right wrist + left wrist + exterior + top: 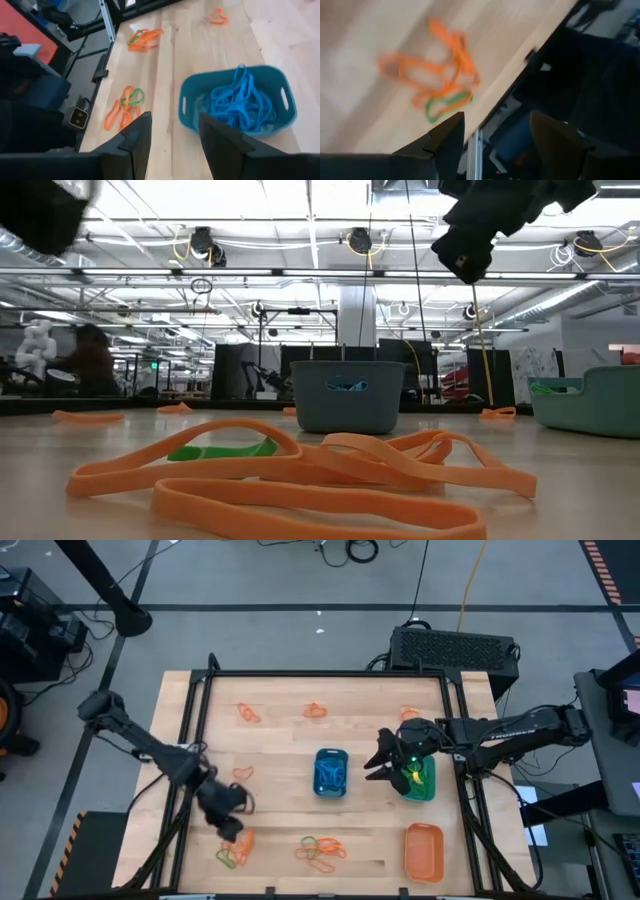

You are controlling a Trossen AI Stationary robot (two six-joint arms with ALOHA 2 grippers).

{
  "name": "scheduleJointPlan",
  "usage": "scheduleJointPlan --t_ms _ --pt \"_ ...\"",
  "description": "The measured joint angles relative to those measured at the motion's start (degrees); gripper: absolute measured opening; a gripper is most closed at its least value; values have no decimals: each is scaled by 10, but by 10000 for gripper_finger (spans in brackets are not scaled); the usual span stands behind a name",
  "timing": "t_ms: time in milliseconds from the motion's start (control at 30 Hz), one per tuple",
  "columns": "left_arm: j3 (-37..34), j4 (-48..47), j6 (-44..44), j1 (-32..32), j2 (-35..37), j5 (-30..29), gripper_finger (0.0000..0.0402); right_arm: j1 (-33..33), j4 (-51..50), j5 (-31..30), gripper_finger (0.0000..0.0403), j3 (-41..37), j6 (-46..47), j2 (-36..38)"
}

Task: Sort rubber bands into baskets
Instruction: Put the green rubberband into the light blue bin

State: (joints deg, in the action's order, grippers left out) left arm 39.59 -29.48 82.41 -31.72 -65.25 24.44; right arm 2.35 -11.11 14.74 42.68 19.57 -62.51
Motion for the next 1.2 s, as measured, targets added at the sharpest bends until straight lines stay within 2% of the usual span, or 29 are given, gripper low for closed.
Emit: scheduleJointPlan --t_ms 133,333,533,667,967,1067,1200 --pt "0 19 79 -83 -28 -29 230 0 3 2 155 0 -5 -10" --pt "0 13 133 -153 -92 -60 230 0 21 4 155 0 92 -37" --pt "0 17 133 -181 -168 -58 230 10 59 1 155 0 186 -74" --pt "-1 20 133 -198 -203 -87 230 23 102 2 155 0 224 -102" --pt "3 37 152 -229 -232 -100 228 64 134 3 155 0 299 -153" --pt "12 28 166 -232 -241 -102 213 75 137 1 155 0 316 -165" --pt "42 12 139 -233 -273 -101 176 85 138 0 155 0 323 -173"
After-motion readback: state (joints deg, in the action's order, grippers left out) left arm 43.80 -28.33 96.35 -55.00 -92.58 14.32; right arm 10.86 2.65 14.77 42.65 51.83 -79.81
